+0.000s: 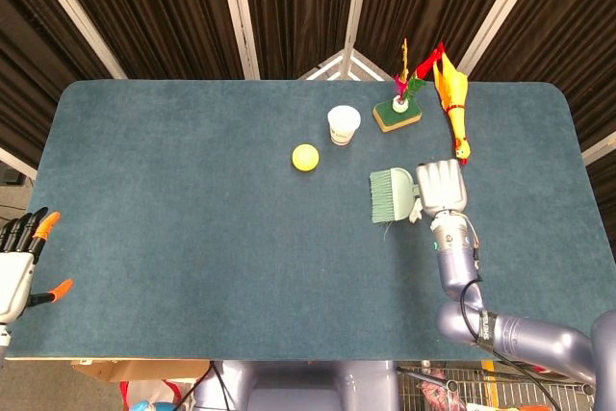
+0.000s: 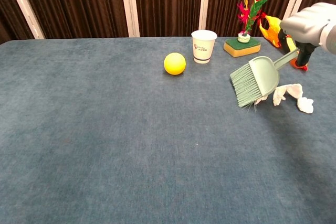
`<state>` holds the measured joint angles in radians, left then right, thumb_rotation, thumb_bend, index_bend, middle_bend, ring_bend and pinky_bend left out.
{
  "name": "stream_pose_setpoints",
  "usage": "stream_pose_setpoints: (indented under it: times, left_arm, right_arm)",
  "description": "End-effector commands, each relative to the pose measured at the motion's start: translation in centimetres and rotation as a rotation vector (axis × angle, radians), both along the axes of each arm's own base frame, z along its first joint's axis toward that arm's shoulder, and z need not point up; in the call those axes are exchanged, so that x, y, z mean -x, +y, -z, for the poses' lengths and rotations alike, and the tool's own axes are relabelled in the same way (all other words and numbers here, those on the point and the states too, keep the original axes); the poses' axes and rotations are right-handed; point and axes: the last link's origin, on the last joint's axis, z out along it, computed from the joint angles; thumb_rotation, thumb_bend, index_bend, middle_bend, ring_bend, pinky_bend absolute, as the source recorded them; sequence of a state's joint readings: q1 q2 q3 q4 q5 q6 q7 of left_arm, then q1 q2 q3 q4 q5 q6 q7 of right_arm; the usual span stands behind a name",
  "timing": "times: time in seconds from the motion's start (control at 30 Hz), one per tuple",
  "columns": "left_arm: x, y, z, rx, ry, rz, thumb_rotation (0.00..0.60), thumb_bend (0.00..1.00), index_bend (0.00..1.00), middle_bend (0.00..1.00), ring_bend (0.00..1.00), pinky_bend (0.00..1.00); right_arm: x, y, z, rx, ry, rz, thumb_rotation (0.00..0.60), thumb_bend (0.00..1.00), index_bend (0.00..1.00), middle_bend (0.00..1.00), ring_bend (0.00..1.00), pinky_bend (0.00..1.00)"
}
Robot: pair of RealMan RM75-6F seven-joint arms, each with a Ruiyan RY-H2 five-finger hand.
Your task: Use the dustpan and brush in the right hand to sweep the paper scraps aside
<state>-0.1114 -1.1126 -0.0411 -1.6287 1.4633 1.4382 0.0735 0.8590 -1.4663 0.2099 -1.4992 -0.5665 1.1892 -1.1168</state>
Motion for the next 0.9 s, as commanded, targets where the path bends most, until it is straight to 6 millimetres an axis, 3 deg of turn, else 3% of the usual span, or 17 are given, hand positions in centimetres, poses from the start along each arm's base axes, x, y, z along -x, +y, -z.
stream_pose_setpoints:
  times: [0.03, 0.6, 0.77, 0.9]
  left_arm:
    - [0.0, 0.0, 0.0, 0.001, -0.001, 0.0, 0.6, 0.0, 0.0, 0.0, 0.0, 0.02]
    - [-0.3, -0.2, 0.2, -0.005, 0.012, 0.016, 0.6, 0.0, 0.0, 0.0, 0.0, 0.02]
    - [-0.3, -0.2, 0.3, -0.007, 0.014, 0.014, 0.6, 0.0, 0.0, 0.0, 0.0, 0.02]
    - [-0.3, -0.2, 0.3, -0.008, 0.016, 0.015, 0.6, 0.0, 0.0, 0.0, 0.0, 0.02]
  right_arm:
    - [0.9, 0.0, -0.4, 0.013, 0.038, 0.015, 0.6, 0.62, 0.78, 0.93, 0.97, 0.83]
    - [7.8, 1.7, -8.6, 0.135, 0.34, 0.09, 0.6, 0.62, 0.78, 0.93, 0.97, 0.83]
    - [8.2, 2.0, -10.9, 0.181, 0.359, 0.086, 0.6, 0.62, 0.78, 0.93, 0.97, 0.83]
    - [7.1, 1.9, -12.0, 0.216, 0.319, 0.053, 0.6, 0.62, 0.78, 0.93, 0.97, 0.83]
